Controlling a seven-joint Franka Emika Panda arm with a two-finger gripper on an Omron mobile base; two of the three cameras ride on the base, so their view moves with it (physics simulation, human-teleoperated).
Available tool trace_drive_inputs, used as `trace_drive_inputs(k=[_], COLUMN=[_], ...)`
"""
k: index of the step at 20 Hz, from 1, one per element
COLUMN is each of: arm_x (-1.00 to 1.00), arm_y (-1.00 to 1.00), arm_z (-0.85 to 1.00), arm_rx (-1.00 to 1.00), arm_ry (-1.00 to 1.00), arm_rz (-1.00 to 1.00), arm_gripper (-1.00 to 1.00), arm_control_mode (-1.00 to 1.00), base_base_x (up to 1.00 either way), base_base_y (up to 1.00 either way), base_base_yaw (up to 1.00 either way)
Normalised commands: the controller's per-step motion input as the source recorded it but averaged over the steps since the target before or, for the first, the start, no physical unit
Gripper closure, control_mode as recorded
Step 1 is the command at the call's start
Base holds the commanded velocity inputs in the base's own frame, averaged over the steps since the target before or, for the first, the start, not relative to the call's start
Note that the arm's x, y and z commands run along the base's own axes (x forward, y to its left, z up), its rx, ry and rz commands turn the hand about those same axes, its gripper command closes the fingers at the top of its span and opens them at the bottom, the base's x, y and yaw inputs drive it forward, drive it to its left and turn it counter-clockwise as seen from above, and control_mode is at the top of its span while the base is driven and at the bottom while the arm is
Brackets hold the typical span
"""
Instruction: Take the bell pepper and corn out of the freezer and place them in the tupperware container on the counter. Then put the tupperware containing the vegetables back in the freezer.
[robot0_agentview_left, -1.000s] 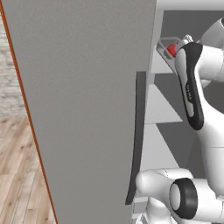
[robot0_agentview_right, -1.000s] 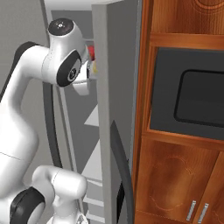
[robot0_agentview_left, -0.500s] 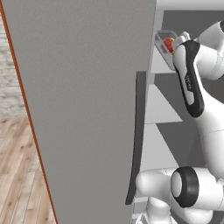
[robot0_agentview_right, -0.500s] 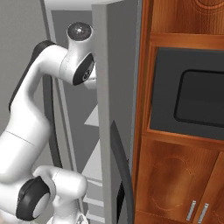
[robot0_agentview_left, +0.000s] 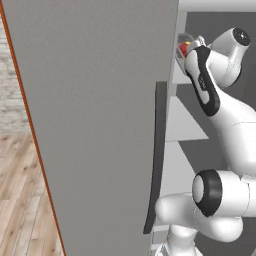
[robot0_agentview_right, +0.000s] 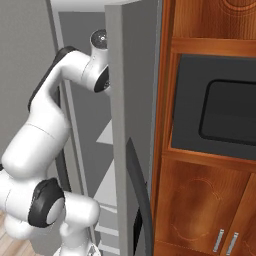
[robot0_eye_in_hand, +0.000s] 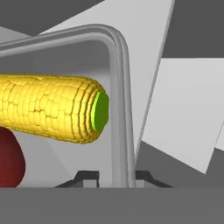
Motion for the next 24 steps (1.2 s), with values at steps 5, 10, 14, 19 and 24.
trace_drive_inputs(k=[5, 10, 14, 19, 24], arm_x=[0.64, 0.52, 0.36, 0.27, 0.39], arm_y=[0.0, 0.0, 0.0, 0.0, 0.0], arm_z=[-0.07, -0.14, -0.12, -0.1, -0.15], arm_rx=[0.0, 0.0, 0.0, 0.0, 0.0], arm_ry=[0.0, 0.0, -0.03, -0.02, 0.0], arm_rz=[0.0, 0.0, 0.0, 0.0, 0.0], arm_gripper=[1.0, 1.0, 1.0, 1.0, -1.0], arm_control_mode=[-1.0, -1.0, -1.0, -1.0, -1.0], base_base_x=[0.0, 0.0, 0.0, 0.0, 0.0], base_base_y=[0.0, 0.0, 0.0, 0.0, 0.0], base_base_yaw=[0.0, 0.0, 0.0, 0.0, 0.0])
